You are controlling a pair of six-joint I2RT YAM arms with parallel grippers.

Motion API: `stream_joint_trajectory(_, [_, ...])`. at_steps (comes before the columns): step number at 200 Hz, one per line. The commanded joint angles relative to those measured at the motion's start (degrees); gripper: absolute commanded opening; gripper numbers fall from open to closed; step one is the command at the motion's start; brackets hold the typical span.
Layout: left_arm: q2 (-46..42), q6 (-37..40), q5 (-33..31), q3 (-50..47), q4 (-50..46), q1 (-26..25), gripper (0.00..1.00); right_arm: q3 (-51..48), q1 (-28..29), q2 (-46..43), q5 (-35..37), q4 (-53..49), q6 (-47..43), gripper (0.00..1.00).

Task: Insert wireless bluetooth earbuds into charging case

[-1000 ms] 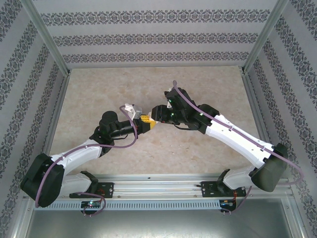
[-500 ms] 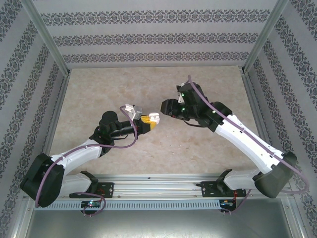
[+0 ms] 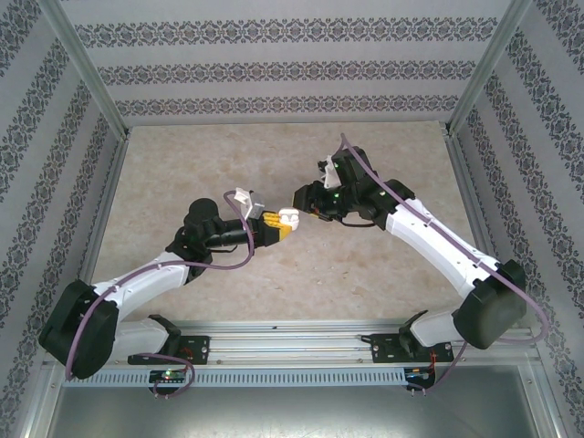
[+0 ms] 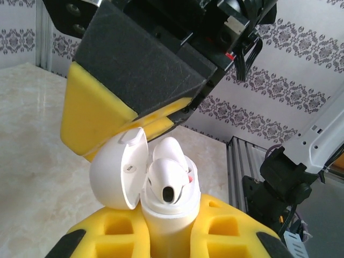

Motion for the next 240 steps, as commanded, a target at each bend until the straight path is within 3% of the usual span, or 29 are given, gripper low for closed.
stream_joint_trajectory(1, [0.63, -0.65, 1.49, 2.11, 1.06, -0.27, 0.00, -1.52, 0.23, -1.48, -4.99, 3.29, -0.31, 0.37])
stream_joint_trajectory(49, [0.81, -3.52, -0.94, 2.29, 2.52, -0.25, 0.00, -7.94, 0.57, -5.38, -7.99, 9.02, 0.00, 0.34])
stream_joint_trajectory(89, [0.59, -6.21, -3.15, 3.42, 0.36, -0.26, 0.00, -12.11, 1.93, -8.14, -5.60, 9.39, -0.92, 0.33])
stream_joint_trajectory(163, [-1.08, -11.56, -6.93, 2.48, 1.01, 0.03, 0.00, -10.71, 4.52, -9.03, 5.95, 0.27, -7.53, 0.31])
stream_joint_trajectory(180, [-0.70, -16.44, -9.56, 3.63, -2.42, 1.51, 0.00, -10.34, 4.49, -11.17, 9.37, -0.32, -8.26, 0.30])
stream_joint_trajectory(217, [2.63, -22.29, -9.13, 5.66, -4.27, 5.50, 0.00, -11.41, 3.30, -18.28, 16.93, -0.07, -8.82, 0.36])
stream_joint_trajectory(240, [6.26, -22.49, -13.87, 10.12, -15.79, 7.53, 0.00, -13.90, 2.28, -22.38, 19.04, 0.26, -9.13, 0.40])
